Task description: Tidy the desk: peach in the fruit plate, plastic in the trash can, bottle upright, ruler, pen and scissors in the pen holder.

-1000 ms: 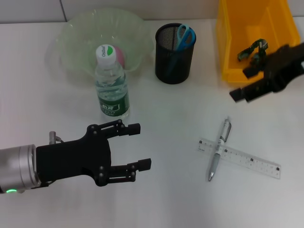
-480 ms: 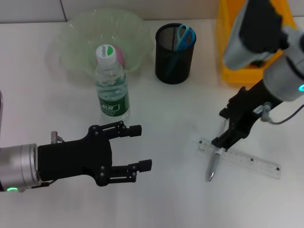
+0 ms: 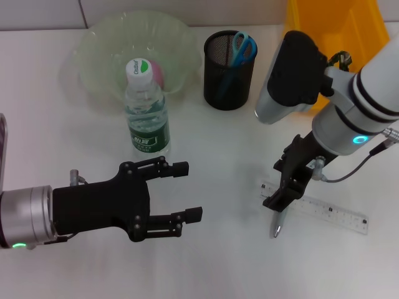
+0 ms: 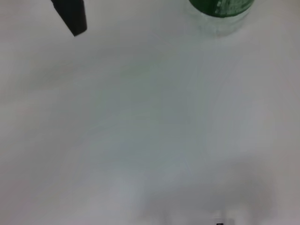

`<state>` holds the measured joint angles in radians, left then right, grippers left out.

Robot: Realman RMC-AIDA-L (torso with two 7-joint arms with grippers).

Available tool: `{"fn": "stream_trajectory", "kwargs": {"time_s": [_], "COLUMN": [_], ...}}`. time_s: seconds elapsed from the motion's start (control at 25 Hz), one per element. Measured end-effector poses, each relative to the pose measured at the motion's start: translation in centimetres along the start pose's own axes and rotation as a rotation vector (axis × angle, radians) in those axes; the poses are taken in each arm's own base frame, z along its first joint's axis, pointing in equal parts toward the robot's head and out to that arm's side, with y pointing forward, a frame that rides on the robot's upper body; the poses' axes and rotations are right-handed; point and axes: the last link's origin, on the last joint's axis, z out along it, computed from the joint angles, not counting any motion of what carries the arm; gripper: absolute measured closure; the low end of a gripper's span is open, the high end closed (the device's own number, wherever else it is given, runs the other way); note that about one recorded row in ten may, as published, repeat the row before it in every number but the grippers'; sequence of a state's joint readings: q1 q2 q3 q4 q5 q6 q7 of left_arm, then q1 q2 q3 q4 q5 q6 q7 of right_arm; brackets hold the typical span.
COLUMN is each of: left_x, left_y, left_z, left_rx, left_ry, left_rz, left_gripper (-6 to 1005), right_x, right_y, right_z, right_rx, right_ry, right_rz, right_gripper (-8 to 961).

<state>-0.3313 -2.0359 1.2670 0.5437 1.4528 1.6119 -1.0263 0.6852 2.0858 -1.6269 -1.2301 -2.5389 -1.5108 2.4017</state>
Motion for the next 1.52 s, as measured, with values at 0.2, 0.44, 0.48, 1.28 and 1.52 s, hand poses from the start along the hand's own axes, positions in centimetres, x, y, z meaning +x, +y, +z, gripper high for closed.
{"fn": "stream_trajectory", "kwargs": {"time_s": [0.2, 0.44, 0.48, 1.28, 1.52], "left_x": [0.0, 0.0, 0.0, -0.1, -0.1], "left_y": [0.0, -0.1, -0.1, 0.0, -0.1], "left_z": [0.0, 0.0, 0.0, 0.0, 0.0], "left_rx": [0.002, 0.006, 0.007, 0.008, 0.013], "left_ry": [-0.001, -0.001, 0.000, 0.001, -0.001], "left_rz": [0.001, 0.001, 0.002, 0.005, 0.009], "left_gripper": [202, 202, 202, 202, 202], "right_x": [-0.1, -0.2, -0.2, -0.5, -0.4], "right_y": [-0.1, -0.1, -0.1, -0.1, -0.3], "right_z": [0.7, 0.9, 0.9, 1.6, 1.8], "right_rx": [0.003, 0.002, 0.002, -0.019, -0.018], "right_ry": [0.006, 0.006, 0.005, 0.011, 0.025], "right_rz": [0.013, 0.021, 0.022, 0.037, 0.054], "right_gripper": [151, 159, 161, 501, 555]}}
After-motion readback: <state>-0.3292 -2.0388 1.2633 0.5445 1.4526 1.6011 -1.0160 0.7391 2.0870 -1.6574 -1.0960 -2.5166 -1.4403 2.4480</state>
